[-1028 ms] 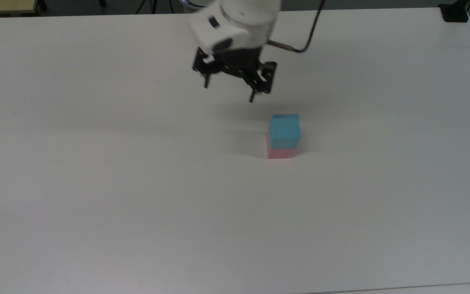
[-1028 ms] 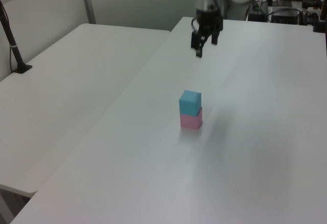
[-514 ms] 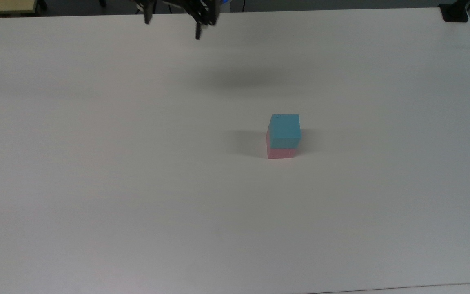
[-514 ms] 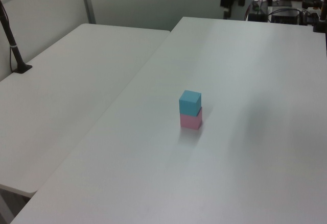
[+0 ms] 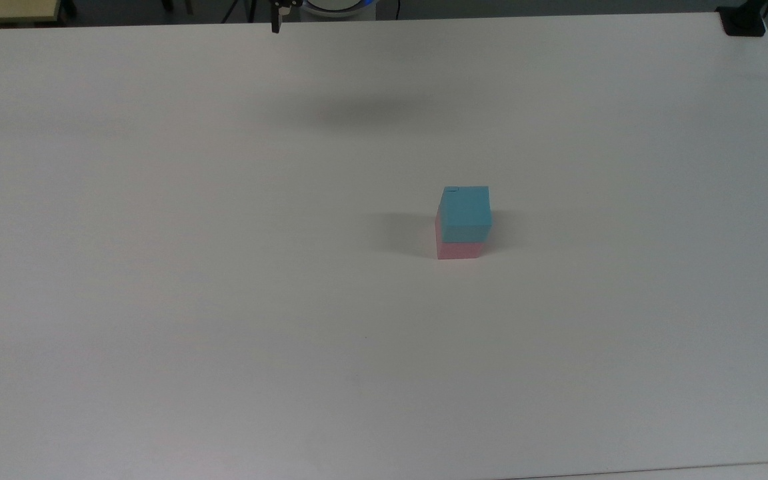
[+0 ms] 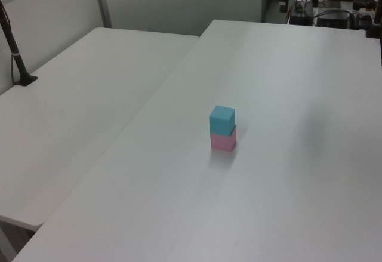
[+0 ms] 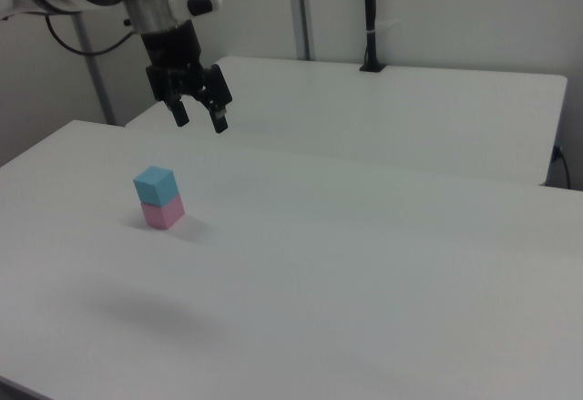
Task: Put blue cube on pink cube
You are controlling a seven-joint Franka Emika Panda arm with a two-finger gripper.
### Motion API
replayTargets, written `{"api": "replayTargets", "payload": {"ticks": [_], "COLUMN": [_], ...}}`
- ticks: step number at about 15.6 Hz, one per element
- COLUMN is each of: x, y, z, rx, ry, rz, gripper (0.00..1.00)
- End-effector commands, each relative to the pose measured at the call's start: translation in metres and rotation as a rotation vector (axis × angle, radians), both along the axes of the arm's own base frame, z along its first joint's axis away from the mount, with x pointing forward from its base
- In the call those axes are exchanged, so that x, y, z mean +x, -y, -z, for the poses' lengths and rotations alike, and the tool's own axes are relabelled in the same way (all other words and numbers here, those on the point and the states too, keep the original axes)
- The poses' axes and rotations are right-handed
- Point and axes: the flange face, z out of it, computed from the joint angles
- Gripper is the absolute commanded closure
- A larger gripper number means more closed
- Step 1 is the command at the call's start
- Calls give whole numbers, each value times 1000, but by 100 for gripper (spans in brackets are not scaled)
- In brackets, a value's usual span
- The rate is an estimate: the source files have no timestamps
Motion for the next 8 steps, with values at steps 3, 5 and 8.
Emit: {"api": "replayTargets", "payload": {"ticks": [3,5,8], "x": [-12,-10,-10], "y": [6,4,5], "z": [1,1,0], "rx": [16,14,15], "ry": [30,31,34], "rz": [-23,-26,-23], "gripper": [0,0,0]}}
